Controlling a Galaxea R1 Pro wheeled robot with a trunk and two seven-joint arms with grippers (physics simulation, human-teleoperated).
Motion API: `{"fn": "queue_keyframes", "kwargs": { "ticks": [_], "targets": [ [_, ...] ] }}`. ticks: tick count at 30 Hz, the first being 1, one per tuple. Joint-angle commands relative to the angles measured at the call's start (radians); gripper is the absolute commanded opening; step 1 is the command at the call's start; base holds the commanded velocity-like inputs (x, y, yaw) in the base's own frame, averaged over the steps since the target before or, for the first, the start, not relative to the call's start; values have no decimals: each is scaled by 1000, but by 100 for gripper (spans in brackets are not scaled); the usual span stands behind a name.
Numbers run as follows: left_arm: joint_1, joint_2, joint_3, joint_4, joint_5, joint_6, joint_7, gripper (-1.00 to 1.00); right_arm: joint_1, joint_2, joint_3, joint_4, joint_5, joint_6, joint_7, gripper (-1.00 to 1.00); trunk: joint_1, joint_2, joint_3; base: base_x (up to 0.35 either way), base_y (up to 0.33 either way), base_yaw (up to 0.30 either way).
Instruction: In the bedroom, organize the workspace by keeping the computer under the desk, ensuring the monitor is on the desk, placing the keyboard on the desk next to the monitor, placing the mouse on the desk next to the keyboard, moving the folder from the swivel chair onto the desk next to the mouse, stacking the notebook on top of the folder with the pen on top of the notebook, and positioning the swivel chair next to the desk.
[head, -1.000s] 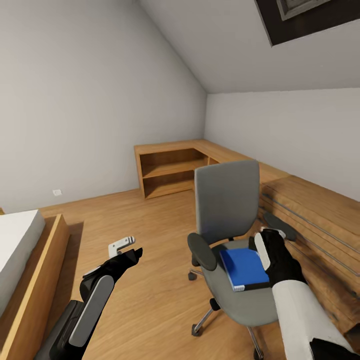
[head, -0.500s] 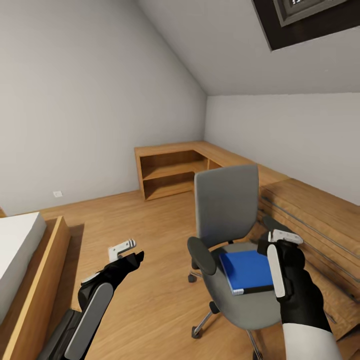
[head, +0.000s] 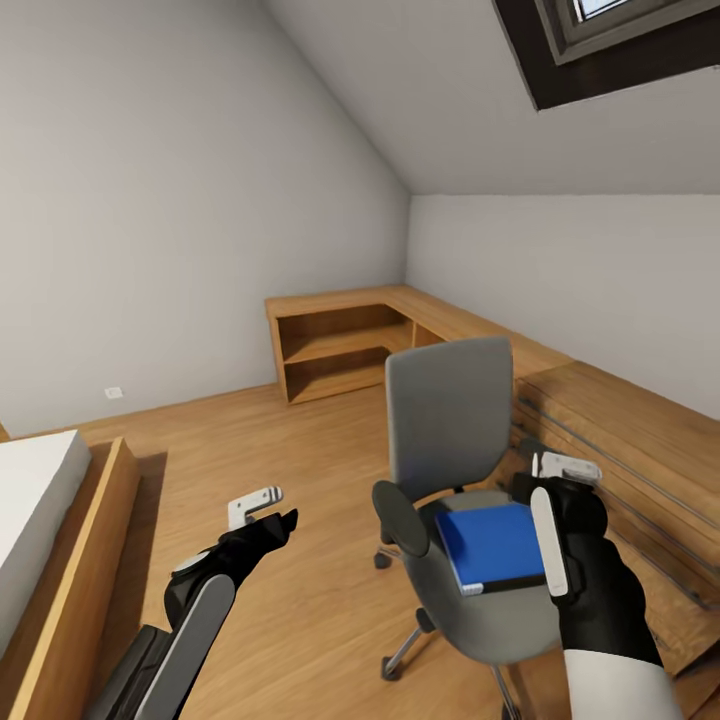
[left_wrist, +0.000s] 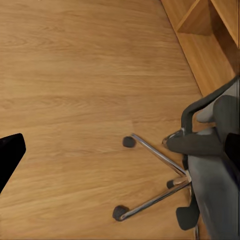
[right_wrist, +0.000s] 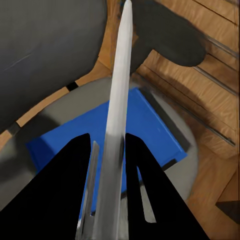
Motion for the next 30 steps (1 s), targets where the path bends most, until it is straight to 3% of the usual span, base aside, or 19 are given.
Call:
{"fn": "queue_keyframes", "kwargs": {
  "ticks": [1, 14, 30],
  "targets": [
    [-1, 1, -2, -2, 10, 0, 10, 100, -1, 0, -2, -1, -8, -3, -4, -100, -4, 7, 2, 0, 0, -250],
    [-1, 0, -4, -2, 11, 0, 10, 100, -1, 0, -4, -1, -8, -15, -5, -100, -54, 98, 43, 0, 0, -279],
    [-1, 0, -45, 0, 11, 0, 10, 100, -1, -2, -7, 0, -6, -17, -5, -100, -115, 210, 95, 0, 0, -89]
  ]
}}
